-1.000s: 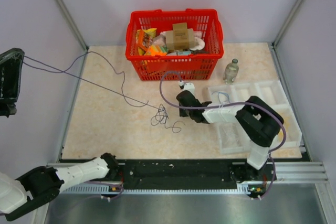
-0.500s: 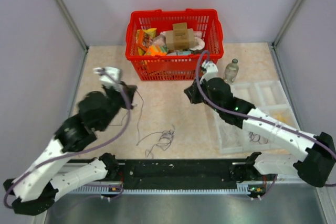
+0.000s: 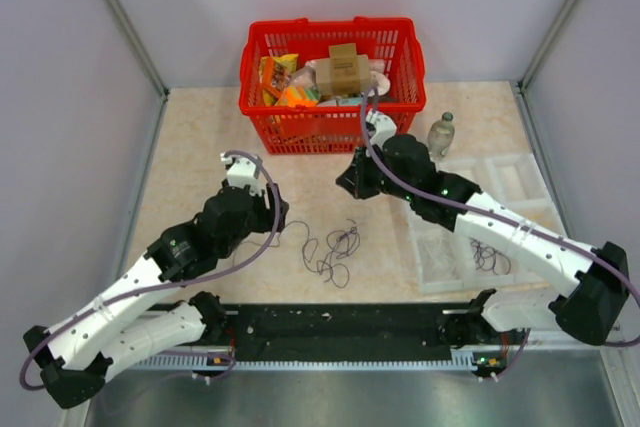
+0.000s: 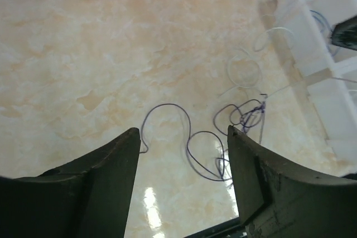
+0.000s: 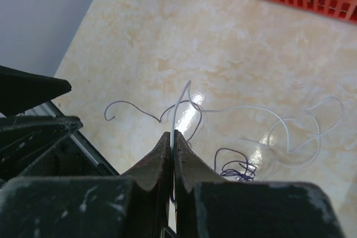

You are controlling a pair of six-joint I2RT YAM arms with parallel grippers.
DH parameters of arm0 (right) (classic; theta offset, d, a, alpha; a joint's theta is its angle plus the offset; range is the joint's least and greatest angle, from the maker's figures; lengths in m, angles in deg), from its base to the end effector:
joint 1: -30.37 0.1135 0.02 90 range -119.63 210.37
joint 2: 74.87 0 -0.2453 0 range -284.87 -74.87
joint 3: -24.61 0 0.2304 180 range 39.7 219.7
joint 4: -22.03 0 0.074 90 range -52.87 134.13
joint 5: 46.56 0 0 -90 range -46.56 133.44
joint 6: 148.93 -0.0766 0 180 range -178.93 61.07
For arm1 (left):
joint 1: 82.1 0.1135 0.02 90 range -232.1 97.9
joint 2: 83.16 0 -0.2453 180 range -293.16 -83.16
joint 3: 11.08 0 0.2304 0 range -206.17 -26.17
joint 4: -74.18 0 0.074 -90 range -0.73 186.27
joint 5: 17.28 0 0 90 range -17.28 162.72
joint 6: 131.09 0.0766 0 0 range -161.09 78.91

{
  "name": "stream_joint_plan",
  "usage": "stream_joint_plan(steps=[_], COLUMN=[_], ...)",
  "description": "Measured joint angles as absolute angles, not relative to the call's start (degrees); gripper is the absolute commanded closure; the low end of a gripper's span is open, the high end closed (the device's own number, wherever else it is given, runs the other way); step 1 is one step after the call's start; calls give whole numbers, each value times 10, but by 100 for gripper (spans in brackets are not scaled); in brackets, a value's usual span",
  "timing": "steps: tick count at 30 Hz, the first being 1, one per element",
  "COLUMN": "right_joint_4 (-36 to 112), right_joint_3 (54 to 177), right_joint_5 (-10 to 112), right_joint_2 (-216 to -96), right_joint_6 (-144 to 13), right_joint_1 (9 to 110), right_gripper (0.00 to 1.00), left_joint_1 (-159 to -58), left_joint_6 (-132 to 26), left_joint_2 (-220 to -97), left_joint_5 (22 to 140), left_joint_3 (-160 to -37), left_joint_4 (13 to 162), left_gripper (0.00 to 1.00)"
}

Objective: Untangle the cables

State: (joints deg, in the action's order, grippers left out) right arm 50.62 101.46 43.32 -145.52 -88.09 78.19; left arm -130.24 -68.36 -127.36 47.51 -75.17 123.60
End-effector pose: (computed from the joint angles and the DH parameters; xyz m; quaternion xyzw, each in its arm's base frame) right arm 0.2063 0.2274 0.3125 -0.1341 0.8200 0.3456 0.4360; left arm 0.1481 -0.1164 0.2923 0.0446 0.8491 -0.1514 0.5041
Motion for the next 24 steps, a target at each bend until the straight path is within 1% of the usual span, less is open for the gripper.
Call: stream_joint_plan(steps=[2, 5, 7, 8, 11, 14, 19, 24], right_joint_4=[521, 530, 539, 543, 550, 556, 570, 582], right_joint_3=[1035, 1052, 1055, 1057, 1065, 1066, 1079, 1085], right_joint_5=[452, 471, 482, 486, 503, 513, 523, 513], right_joint_2=[-1477, -1495, -1495, -1495, -1494, -1487, -1476, -1472], right_joint_6=[-881, -888, -893, -897, -912, -931, -960, -986], right_joint_1=[782, 782, 782, 782, 782, 782, 782, 775], right_gripper=[100, 100, 100, 100, 100, 100, 100, 100], left_joint_1=[-1302, -1302, -1302, -1302, -1302, -1303, -1306, -1314], left_joint_6=[-679, -664, -656, -654, -647, -640, -639, -642], left_joint_2=[-1267, -1260, -1267, -1273, -1319, -1382, -1455, -1491], left_joint_5=[510, 608, 686, 713, 800, 855, 896, 893], left_joint_3=[-757, -757, -750, -746, -725, -692, -641, -606], left_joint_4=[1234, 1206, 1171, 1156, 1100, 1050, 978, 890], left_gripper=[45, 54, 56, 56, 50, 46, 45, 45])
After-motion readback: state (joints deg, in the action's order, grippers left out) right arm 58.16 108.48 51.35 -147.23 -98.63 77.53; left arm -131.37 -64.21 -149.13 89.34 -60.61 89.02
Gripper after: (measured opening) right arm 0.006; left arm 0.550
